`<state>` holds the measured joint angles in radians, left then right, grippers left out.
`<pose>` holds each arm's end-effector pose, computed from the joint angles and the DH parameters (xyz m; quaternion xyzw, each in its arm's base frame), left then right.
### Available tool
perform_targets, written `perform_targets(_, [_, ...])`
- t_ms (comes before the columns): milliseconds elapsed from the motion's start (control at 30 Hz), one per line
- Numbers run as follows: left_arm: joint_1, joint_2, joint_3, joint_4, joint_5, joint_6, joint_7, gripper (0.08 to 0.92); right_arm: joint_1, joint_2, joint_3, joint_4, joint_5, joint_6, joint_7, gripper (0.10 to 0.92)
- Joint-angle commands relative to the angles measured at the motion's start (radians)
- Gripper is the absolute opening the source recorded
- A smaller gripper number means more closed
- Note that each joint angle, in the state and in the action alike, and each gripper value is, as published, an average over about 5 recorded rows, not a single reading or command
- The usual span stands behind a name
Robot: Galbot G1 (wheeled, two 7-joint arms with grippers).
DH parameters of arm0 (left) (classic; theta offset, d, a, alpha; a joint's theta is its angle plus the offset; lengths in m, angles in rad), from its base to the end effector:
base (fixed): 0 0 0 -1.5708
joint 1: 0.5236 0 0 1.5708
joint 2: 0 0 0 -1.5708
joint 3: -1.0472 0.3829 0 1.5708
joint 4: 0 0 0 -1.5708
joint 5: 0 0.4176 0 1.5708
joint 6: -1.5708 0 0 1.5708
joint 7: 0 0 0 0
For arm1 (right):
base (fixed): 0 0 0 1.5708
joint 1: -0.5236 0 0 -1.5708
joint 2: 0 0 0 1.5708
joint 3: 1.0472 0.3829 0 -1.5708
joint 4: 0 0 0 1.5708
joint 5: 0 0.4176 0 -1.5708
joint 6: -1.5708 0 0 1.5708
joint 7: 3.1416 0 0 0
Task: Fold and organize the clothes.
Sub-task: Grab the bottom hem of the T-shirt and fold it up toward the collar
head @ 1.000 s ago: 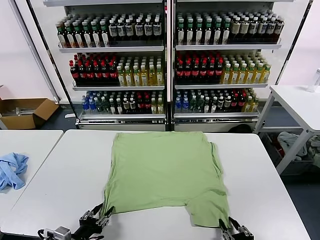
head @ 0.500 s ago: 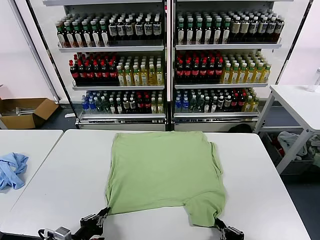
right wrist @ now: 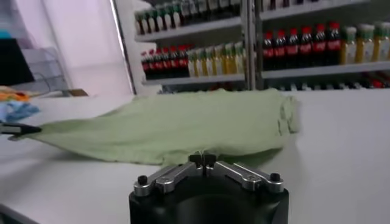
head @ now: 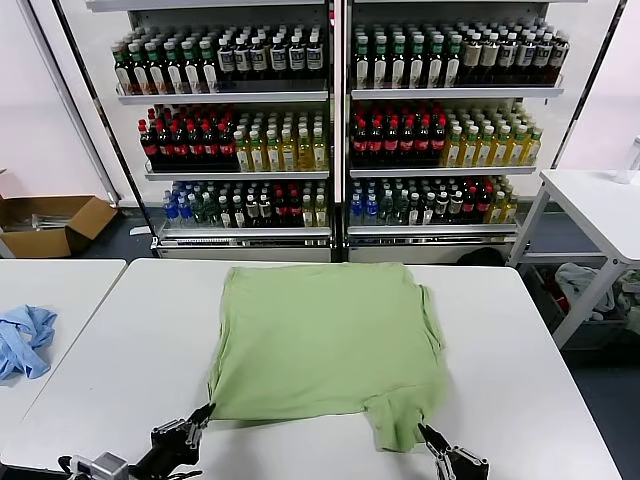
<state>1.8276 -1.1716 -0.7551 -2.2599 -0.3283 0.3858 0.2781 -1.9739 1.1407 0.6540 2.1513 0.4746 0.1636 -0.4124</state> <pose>0.1671 0.1138 -0.2771 -0.1661 -0.9590 -0.0361 0.2269 0.1112 -0.1054 -0.3495 0.2595 -0.9606 -0.0560 0.0827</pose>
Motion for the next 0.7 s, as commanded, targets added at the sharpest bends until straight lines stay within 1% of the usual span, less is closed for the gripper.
perform_targets(33, [0.040,0.004,-0.029,-0.056,-0.001,-0.004,0.001,0.087,-0.032,0.003,0.027,0.001,0.021,0.090,-0.073,0.107])
perform_targets(200, [-0.025,0.028,-0.029,-0.041,-0.009,0.006,0.008,0.087,0.031,-0.006,0.001,-0.001,0.064,0.061,-0.047,0.107])
perform_targets(433, [-0.181,0.057,-0.015,0.022,-0.056,0.017,0.005,0.087,0.228,0.006,-0.034,-0.024,0.125,0.003,0.006,0.107])
perform_targets(567, [-0.268,0.079,-0.004,0.080,-0.109,0.048,0.000,0.087,0.330,0.022,-0.049,-0.065,0.122,-0.010,0.060,0.107])
perform_targets(700, [-0.347,0.111,0.012,0.156,-0.143,0.071,0.012,0.087,0.417,0.043,-0.070,-0.127,0.109,-0.012,0.130,0.107])
